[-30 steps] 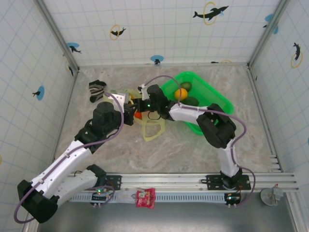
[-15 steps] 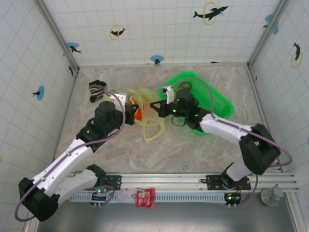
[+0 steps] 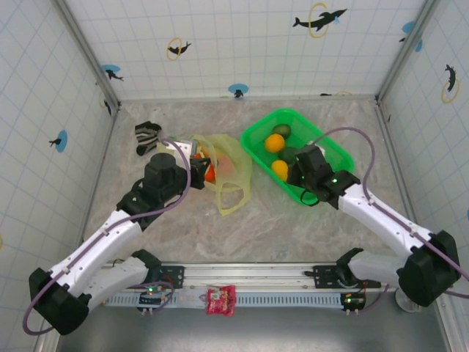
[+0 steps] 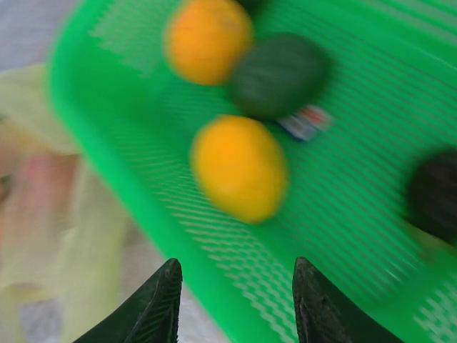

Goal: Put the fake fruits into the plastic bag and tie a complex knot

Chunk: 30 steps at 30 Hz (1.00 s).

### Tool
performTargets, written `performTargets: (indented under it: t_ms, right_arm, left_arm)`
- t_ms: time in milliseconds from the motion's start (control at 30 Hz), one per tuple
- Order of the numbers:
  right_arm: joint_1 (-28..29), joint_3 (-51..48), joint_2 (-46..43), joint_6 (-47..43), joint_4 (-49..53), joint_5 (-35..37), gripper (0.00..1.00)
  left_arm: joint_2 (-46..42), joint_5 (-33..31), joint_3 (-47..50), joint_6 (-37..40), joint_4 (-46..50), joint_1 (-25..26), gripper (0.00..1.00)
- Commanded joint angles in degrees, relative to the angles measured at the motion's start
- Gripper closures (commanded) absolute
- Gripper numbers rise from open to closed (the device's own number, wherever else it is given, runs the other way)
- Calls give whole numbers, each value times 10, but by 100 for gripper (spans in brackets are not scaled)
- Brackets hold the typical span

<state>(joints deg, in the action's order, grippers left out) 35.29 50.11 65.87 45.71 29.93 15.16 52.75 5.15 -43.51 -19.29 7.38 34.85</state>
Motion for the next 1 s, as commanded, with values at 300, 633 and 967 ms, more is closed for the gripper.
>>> performTargets:
  t_ms: [300,633,967]
  right_arm:
    - [-19,-120,-119,249,80,-19,33]
    - [-49,-181,-53,278,-143,-33,47]
    - [-213,63,259,65,-186,-81,49]
  left_arm:
    - [12,6,-3,10,-21,9,100]
    - [13,0,-2,13,-20,9,100]
    - [13,-6,-19,14,-3,9,100]
